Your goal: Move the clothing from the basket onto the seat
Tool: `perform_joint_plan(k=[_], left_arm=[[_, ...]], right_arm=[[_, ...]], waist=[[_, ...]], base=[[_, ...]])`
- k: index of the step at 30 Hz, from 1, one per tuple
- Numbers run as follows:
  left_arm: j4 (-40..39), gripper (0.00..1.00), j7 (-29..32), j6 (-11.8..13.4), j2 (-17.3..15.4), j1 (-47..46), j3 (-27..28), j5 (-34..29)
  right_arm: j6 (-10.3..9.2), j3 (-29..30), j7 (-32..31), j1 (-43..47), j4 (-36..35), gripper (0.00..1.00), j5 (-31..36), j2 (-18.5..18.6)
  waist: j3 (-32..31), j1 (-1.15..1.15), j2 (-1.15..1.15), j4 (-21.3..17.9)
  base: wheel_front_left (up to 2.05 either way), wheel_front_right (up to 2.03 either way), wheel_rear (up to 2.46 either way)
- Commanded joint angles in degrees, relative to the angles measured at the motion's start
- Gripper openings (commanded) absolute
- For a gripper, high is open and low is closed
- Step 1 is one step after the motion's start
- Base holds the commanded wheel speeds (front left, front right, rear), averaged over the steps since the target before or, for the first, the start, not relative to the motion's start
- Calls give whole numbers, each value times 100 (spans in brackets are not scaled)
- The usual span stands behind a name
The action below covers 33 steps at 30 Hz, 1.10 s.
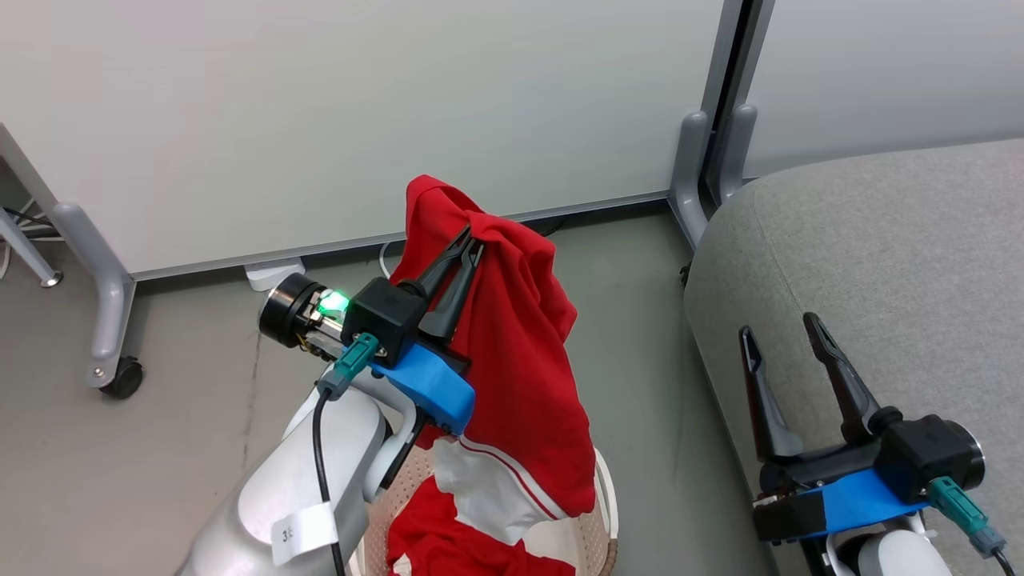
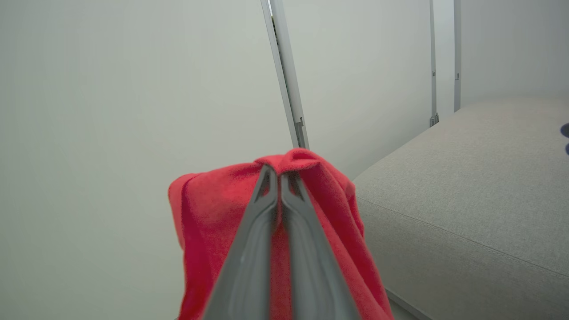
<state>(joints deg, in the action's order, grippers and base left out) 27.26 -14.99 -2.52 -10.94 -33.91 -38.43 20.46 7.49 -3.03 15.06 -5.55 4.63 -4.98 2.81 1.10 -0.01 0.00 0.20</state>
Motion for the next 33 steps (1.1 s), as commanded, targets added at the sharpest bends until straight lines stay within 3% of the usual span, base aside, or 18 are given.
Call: perform_joint_plan(k=[1,8,18,27,33], left_arm=[[-37,0,-29,-6,8,81,30,-26],[-118,0,-29,-37,57,87,56,-93],[-107,0,-29,-114,194,-185,27,-226],[-62,0,-29,-203,436,-418,-66,-338],[-78,0,-29,-292,605,-561,-202,-384]], right_arm=[[1,-17,18,72,-12,100,-2,13],[1,-280,18,-84,-43,100,84,14],[1,-1199,18,-889,169,100,217,17],[1,-1829,11,-1775,1143,100,339,23],[1,-1918,10,-2251,2038,100,419,17]], waist=[[-8,1,0,7],[13,1,0,59],[247,1,0,190],[444,1,0,375],[583,1,0,606]], base=[[0,0,0],[0,0,0],[0,0,0],[0,0,0],[0,0,0]])
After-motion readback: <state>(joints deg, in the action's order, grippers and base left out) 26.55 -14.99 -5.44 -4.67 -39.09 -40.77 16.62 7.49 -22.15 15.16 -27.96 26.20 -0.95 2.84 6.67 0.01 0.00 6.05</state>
